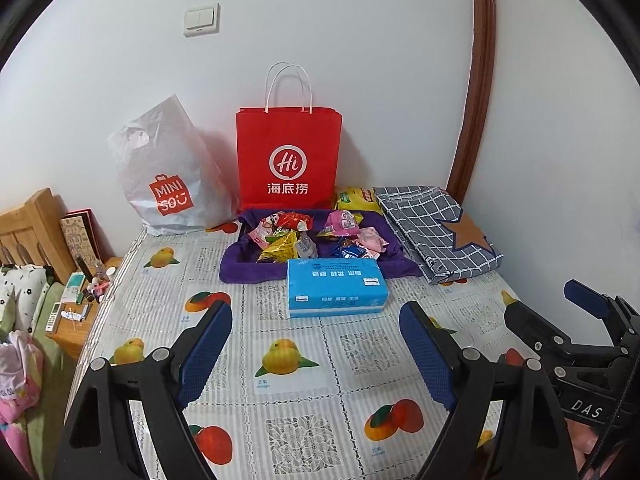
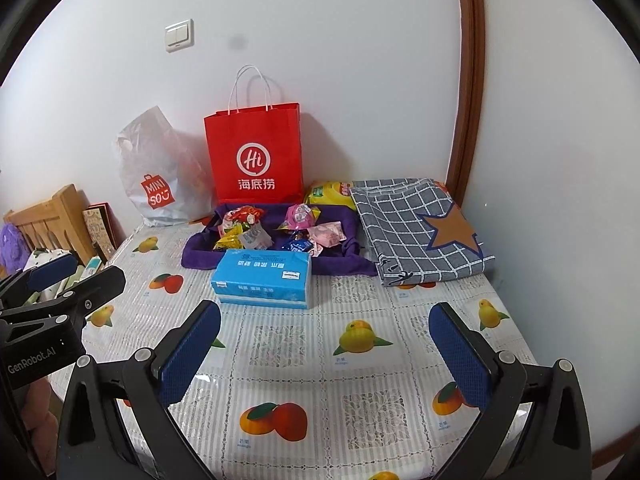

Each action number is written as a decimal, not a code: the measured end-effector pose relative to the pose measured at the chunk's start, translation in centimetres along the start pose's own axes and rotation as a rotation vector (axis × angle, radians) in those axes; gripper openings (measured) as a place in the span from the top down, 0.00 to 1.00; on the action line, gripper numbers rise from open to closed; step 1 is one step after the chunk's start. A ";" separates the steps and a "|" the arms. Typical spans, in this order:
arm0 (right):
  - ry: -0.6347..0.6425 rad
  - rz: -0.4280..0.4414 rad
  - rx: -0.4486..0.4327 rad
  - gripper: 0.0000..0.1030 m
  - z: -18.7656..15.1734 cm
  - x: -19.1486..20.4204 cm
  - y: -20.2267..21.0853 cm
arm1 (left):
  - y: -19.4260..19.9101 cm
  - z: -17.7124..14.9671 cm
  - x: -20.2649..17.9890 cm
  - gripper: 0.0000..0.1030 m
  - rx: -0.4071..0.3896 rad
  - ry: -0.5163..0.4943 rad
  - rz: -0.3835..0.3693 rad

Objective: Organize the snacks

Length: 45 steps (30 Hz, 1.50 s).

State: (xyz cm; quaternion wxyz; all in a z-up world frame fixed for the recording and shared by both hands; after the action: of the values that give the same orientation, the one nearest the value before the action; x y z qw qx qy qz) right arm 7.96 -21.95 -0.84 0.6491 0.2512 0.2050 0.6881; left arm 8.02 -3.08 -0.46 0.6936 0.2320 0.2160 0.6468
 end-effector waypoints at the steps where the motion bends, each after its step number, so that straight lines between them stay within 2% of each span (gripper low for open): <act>1: 0.000 0.000 -0.001 0.00 0.0 0.0 0.0 | 0.0 0.0 0.0 0.17 0.000 0.001 0.000; 45: 0.009 0.005 0.007 0.00 -0.7 0.3 0.2 | 0.3 -0.1 0.1 0.17 0.000 0.000 0.004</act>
State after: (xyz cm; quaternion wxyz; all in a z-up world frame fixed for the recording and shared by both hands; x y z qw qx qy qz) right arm 7.37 -21.67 -1.32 0.6456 0.2511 0.2096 0.6901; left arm 7.68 -2.91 -0.35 0.6924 0.2324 0.2158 0.6481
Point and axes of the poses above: each gripper's, at about its wrist camera, not at the fingertips, and y roughly against the way its jaws point, x to its left, z to its top, the point moved 8 cm from there along -y, roughly the way its jaws point, and after that the axes turned 5 degrees about -y, right-handed, at the moved point
